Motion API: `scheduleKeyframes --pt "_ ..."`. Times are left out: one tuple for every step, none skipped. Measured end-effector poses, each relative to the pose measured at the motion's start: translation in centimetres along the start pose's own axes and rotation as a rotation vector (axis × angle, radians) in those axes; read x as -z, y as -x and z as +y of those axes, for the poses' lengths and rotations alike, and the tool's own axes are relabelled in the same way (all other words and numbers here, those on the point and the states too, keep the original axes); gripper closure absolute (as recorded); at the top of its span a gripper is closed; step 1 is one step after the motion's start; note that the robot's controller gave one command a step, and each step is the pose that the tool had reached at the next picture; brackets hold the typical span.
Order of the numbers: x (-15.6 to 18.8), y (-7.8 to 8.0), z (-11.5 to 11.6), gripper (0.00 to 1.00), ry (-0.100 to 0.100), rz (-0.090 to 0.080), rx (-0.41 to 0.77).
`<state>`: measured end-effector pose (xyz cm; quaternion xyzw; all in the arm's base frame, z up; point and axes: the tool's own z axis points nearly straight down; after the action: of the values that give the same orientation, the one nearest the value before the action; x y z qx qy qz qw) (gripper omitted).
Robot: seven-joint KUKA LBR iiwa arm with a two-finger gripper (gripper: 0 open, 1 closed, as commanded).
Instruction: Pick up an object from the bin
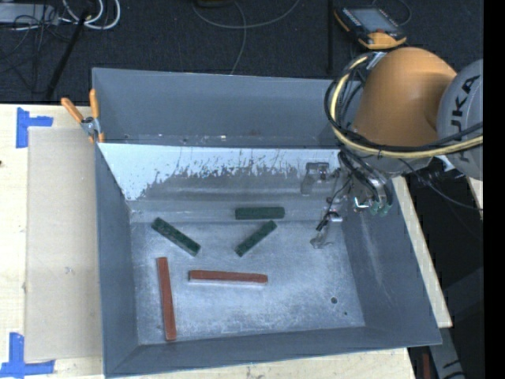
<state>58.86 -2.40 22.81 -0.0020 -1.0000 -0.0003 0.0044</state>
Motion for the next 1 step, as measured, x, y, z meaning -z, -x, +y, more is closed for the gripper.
scheduleKeyframes --pt "-15.96 3.20 3.74 0.00 0.000 -0.016 0.130"
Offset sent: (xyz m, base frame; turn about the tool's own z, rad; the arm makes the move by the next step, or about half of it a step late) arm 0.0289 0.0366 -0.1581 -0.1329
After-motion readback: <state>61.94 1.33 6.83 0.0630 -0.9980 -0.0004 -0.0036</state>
